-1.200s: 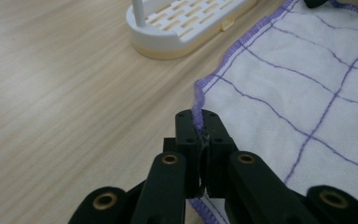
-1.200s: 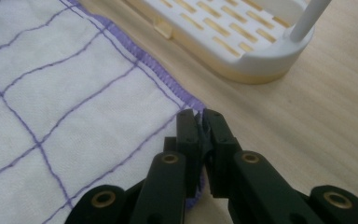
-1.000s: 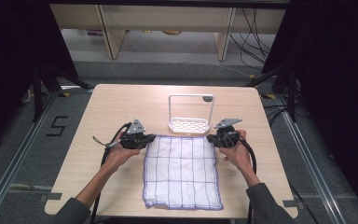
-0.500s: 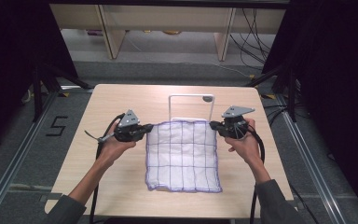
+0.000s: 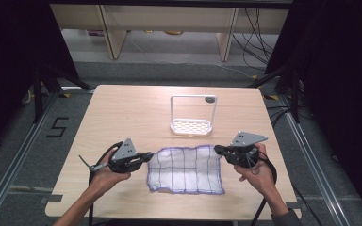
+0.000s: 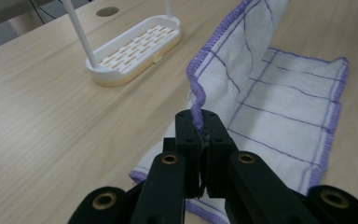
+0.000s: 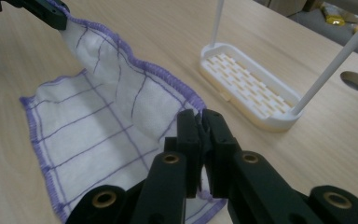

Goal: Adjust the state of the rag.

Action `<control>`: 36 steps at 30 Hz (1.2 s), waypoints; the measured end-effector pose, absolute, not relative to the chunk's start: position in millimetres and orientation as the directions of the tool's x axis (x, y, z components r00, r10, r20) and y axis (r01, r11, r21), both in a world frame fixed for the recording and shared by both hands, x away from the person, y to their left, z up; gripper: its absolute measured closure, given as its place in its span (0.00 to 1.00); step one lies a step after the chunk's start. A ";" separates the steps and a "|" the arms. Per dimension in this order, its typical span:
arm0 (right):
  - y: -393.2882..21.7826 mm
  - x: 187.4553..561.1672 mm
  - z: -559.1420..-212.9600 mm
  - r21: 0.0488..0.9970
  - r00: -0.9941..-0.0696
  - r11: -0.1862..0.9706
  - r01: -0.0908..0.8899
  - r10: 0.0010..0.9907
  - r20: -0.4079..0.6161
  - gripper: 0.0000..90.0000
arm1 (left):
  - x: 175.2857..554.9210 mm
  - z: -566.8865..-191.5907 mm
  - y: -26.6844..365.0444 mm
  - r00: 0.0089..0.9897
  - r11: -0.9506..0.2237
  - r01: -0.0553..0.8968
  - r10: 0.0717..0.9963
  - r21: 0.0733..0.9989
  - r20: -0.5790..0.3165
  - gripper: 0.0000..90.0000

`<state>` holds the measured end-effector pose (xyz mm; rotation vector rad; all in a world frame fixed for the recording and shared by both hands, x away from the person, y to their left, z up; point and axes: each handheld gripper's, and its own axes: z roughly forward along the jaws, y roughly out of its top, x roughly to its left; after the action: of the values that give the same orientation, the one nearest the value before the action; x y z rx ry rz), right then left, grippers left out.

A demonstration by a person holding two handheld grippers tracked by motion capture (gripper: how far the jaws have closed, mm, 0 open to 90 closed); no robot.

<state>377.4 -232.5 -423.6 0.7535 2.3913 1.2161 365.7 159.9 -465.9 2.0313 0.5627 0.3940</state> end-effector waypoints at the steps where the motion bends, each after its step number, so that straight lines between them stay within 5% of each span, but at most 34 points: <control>1: -232.9 373.2 -426.1 0.817 -0.799 0.489 0.305 0.599 -0.060 0.96 | 361.5 -467.4 160.4 0.845 -0.439 0.227 0.532 0.869 0.048 0.96; 20: -237.3 326.7 -471.7 0.748 -0.832 0.552 0.369 0.554 0.001 0.95 | 320.8 -507.4 156.8 0.879 -0.522 0.269 0.477 0.809 0.016 0.93; 30: -244.5 312.1 -465.2 0.779 -0.822 0.508 0.367 0.570 0.015 0.70 | 320.3 -486.4 165.6 0.869 -0.448 0.323 0.489 0.834 -0.074 0.55; 36: -243.2 346.2 -455.4 0.775 -0.733 0.461 0.432 0.680 0.003 0.65 | 363.8 -477.2 164.0 0.816 -0.418 0.365 0.574 0.832 -0.070 0.51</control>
<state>346.2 -243.2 -455.4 0.9474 2.4077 1.1457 363.8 164.0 -477.2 2.0538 0.6929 0.2795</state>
